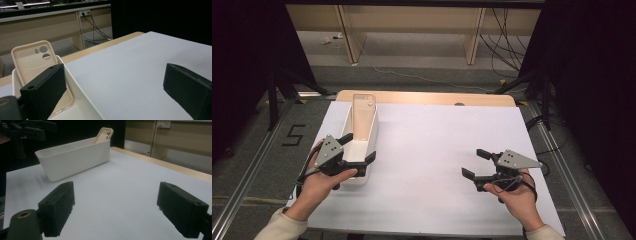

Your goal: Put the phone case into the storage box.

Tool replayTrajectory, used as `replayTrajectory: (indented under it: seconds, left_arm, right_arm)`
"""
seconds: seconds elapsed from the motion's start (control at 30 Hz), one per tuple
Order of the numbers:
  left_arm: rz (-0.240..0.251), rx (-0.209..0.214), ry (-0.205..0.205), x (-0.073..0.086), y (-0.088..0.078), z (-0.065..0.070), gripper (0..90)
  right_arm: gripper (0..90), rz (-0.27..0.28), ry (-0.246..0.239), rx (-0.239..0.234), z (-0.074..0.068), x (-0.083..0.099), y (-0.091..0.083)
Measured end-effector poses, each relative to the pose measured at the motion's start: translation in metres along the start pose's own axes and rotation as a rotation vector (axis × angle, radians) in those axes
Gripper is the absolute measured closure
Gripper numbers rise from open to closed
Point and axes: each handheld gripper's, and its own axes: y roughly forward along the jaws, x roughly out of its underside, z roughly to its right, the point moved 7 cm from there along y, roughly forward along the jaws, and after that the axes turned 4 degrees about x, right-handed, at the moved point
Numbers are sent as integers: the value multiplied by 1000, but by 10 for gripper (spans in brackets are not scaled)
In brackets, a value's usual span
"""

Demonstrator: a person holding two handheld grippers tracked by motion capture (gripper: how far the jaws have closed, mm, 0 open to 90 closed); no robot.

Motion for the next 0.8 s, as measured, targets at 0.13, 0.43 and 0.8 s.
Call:
replayTrajectory:
  seconds: [0.13, 0.43, 0.8]
  left_arm:
    - [-5, 5, -1, 4, 1, 1, 41]
    - [-10, 6, -3, 7, 1, 3, 41]
    - [-13, 11, -8, 10, 3, 5, 41]
  right_arm:
    - [160, 13, -16, 6, 2, -1, 0]
    - [160, 19, -28, 10, 3, -1, 1]
    - [160, -14, -4, 1, 1, 1, -1]
